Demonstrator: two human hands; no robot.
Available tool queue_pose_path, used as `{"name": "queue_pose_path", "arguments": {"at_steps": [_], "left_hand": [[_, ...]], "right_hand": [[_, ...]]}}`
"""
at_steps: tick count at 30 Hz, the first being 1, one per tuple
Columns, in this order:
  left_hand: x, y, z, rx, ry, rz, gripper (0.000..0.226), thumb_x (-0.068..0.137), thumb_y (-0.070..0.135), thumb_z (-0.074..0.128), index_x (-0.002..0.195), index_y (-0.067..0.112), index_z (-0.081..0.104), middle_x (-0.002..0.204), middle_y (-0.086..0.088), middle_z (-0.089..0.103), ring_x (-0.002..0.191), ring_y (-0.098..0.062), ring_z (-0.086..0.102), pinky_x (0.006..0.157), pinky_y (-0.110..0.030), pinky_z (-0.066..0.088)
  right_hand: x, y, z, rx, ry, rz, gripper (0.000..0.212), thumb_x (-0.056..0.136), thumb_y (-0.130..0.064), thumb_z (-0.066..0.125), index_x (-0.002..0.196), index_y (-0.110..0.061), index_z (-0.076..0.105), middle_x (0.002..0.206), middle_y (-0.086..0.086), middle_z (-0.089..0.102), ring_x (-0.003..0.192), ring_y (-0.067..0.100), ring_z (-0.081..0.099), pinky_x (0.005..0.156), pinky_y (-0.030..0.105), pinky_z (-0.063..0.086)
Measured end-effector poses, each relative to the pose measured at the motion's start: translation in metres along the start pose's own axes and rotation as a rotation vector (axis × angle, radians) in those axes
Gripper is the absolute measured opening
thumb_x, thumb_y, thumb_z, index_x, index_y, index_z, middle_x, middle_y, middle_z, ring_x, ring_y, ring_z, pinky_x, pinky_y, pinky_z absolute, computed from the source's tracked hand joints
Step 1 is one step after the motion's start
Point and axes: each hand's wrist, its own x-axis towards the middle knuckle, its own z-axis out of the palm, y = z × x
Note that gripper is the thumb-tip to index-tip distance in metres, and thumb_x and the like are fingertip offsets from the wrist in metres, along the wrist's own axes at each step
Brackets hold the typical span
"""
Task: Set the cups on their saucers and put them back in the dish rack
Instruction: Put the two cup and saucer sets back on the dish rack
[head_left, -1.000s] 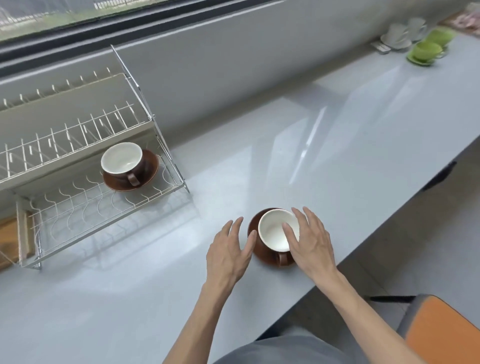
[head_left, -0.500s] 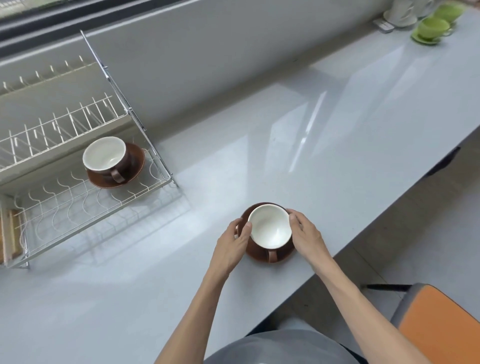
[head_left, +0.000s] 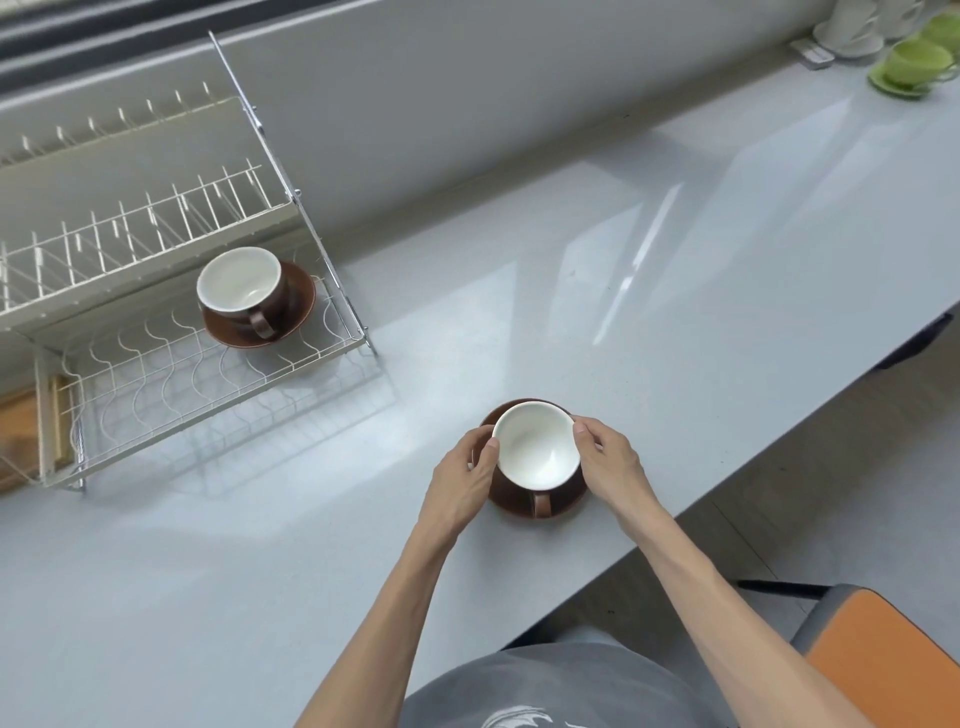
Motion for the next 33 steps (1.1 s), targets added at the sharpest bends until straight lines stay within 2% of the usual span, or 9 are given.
{"name": "queue_pose_path", "arguments": {"at_steps": [5, 9, 17, 19, 21, 22, 24, 29, 33], "left_hand": [[-0.009, -0.006, -0.02, -0.016, 0.052, -0.002, 0.037, 0.097, 0.051, 0.048, 0.129, 0.036, 0.06, 0.116, 0.003, 0.064, 0.114, -0.023, 0.061, 0.1, -0.05, 0.052], [-0.019, -0.013, -0.043, -0.036, 0.108, -0.008, 0.038, 0.094, 0.054, 0.048, 0.127, 0.038, 0.06, 0.113, 0.004, 0.065, 0.114, -0.023, 0.061, 0.1, -0.05, 0.052], [-0.038, -0.029, -0.099, -0.1, 0.223, -0.011, 0.03, 0.091, 0.055, 0.049, 0.116, 0.044, 0.061, 0.108, 0.009, 0.065, 0.112, -0.022, 0.063, 0.098, -0.049, 0.054], [-0.043, -0.032, -0.114, -0.113, 0.256, -0.015, 0.039, 0.089, 0.057, 0.048, 0.122, 0.041, 0.062, 0.109, 0.006, 0.066, 0.113, -0.023, 0.063, 0.098, -0.049, 0.054], [-0.047, -0.037, -0.129, -0.124, 0.291, -0.025, 0.04, 0.088, 0.057, 0.048, 0.123, 0.041, 0.061, 0.112, 0.002, 0.067, 0.111, -0.023, 0.064, 0.097, -0.048, 0.055], [-0.049, -0.038, -0.136, -0.13, 0.305, -0.029, 0.038, 0.089, 0.056, 0.048, 0.122, 0.042, 0.061, 0.113, 0.001, 0.067, 0.109, -0.023, 0.065, 0.096, -0.048, 0.055], [-0.053, -0.042, -0.149, -0.144, 0.335, -0.038, 0.038, 0.089, 0.055, 0.048, 0.122, 0.042, 0.062, 0.115, -0.001, 0.068, 0.108, -0.023, 0.066, 0.095, -0.048, 0.056], [-0.061, -0.048, -0.185, -0.168, 0.402, -0.055, 0.045, 0.086, 0.056, 0.048, 0.126, 0.041, 0.062, 0.118, -0.004, 0.069, 0.11, -0.024, 0.066, 0.096, -0.047, 0.056], [-0.065, -0.051, -0.219, -0.187, 0.446, -0.062, 0.046, 0.084, 0.056, 0.049, 0.125, 0.04, 0.062, 0.117, -0.005, 0.069, 0.102, -0.023, 0.069, 0.088, -0.045, 0.06]], "right_hand": [[-0.002, -0.014, 0.018, -0.027, -0.04, -0.027, 0.037, 0.104, -0.033, 0.038, 0.112, -0.008, 0.064, 0.115, 0.018, 0.067, 0.111, 0.035, 0.058, 0.096, 0.045, 0.048], [-0.004, -0.03, 0.038, -0.049, -0.087, -0.065, 0.035, 0.104, -0.034, 0.038, 0.115, -0.02, 0.067, 0.112, 0.007, 0.069, 0.108, 0.029, 0.059, 0.089, 0.04, 0.046], [-0.012, -0.067, 0.087, -0.082, -0.195, -0.154, 0.037, 0.104, -0.033, 0.038, 0.112, -0.008, 0.064, 0.117, 0.019, 0.065, 0.109, 0.034, 0.058, 0.096, 0.044, 0.047], [-0.014, -0.077, 0.101, -0.081, -0.224, -0.182, 0.037, 0.104, -0.033, 0.038, 0.11, -0.008, 0.064, 0.116, 0.018, 0.066, 0.098, 0.031, 0.059, 0.086, 0.04, 0.05], [-0.015, -0.085, 0.116, -0.084, -0.266, -0.194, 0.038, 0.104, -0.034, 0.038, 0.11, -0.006, 0.062, 0.113, 0.02, 0.065, 0.083, 0.022, 0.051, 0.071, 0.036, 0.043], [-0.016, -0.089, 0.123, -0.085, -0.286, -0.198, 0.039, 0.104, -0.035, 0.038, 0.111, -0.004, 0.06, 0.112, 0.023, 0.063, 0.08, 0.02, 0.048, 0.069, 0.034, 0.04], [-0.016, -0.097, 0.136, -0.092, -0.315, -0.21, 0.037, 0.103, -0.036, 0.038, 0.109, -0.007, 0.062, 0.101, 0.021, 0.063, 0.078, 0.019, 0.048, 0.07, 0.034, 0.041], [-0.018, -0.124, 0.17, -0.112, -0.367, -0.236, 0.028, 0.103, -0.036, 0.039, 0.11, -0.032, 0.066, 0.088, -0.009, 0.063, 0.086, 0.017, 0.056, 0.086, 0.044, 0.053], [-0.02, -0.153, 0.196, -0.139, -0.426, -0.262, 0.025, 0.103, -0.036, 0.04, 0.108, -0.034, 0.065, 0.096, -0.006, 0.067, 0.097, 0.021, 0.062, 0.093, 0.051, 0.055]]}}
